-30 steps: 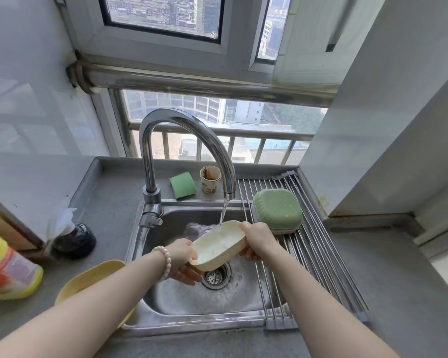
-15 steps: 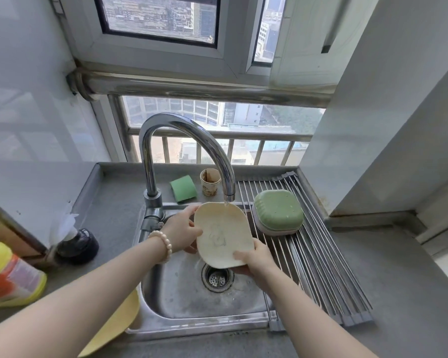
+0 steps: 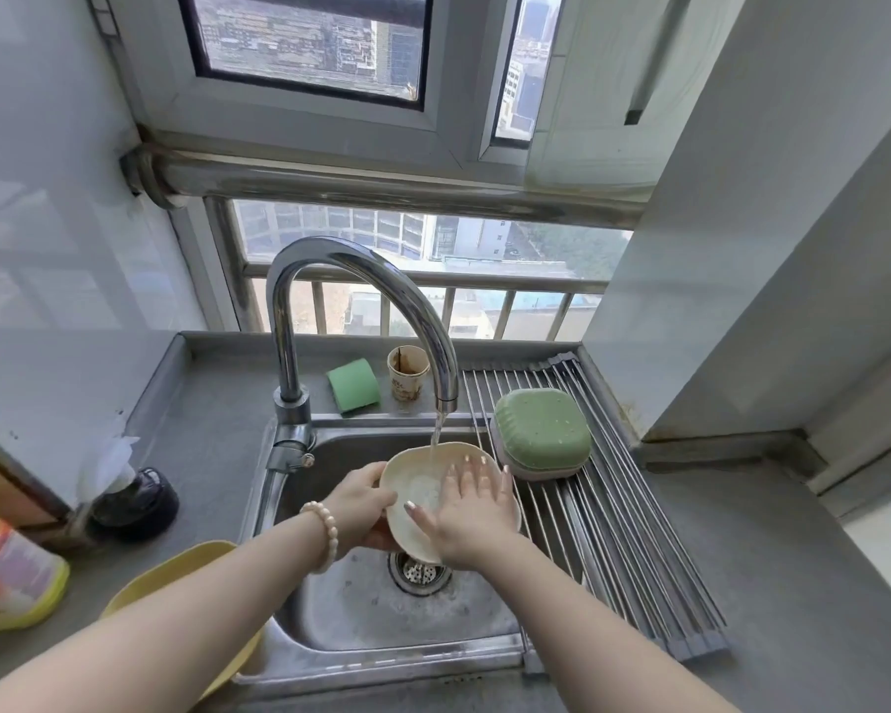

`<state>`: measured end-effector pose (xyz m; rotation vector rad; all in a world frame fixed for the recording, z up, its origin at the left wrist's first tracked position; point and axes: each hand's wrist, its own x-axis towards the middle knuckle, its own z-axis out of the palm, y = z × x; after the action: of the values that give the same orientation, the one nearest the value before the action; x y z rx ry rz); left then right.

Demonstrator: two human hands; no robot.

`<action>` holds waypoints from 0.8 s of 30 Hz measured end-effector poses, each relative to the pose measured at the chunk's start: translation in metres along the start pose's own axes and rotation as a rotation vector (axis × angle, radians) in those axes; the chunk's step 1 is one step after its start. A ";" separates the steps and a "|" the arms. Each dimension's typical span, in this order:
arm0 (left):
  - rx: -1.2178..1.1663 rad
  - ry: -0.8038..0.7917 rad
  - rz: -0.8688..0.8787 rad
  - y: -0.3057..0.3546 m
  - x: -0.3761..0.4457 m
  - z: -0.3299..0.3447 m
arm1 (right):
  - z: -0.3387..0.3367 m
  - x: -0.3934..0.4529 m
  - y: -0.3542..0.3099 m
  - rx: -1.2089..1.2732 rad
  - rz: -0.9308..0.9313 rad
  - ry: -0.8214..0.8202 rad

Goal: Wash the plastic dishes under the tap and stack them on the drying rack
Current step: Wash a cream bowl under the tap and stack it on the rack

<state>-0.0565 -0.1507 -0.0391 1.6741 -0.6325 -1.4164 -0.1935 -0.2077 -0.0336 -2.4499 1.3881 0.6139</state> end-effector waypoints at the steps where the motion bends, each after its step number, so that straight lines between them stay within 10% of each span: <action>1: -0.048 -0.008 -0.001 -0.001 0.000 0.003 | -0.003 0.002 -0.005 0.024 0.011 0.018; 14: -0.500 0.108 0.136 0.008 0.009 0.016 | -0.008 0.004 -0.045 0.470 -0.323 0.063; 24: 0.130 0.434 0.234 0.009 0.025 0.000 | 0.020 -0.019 0.005 0.332 -0.524 0.073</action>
<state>-0.0489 -0.1758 -0.0453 1.8643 -0.6529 -0.8260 -0.2108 -0.1871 -0.0418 -2.4220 0.7345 0.1571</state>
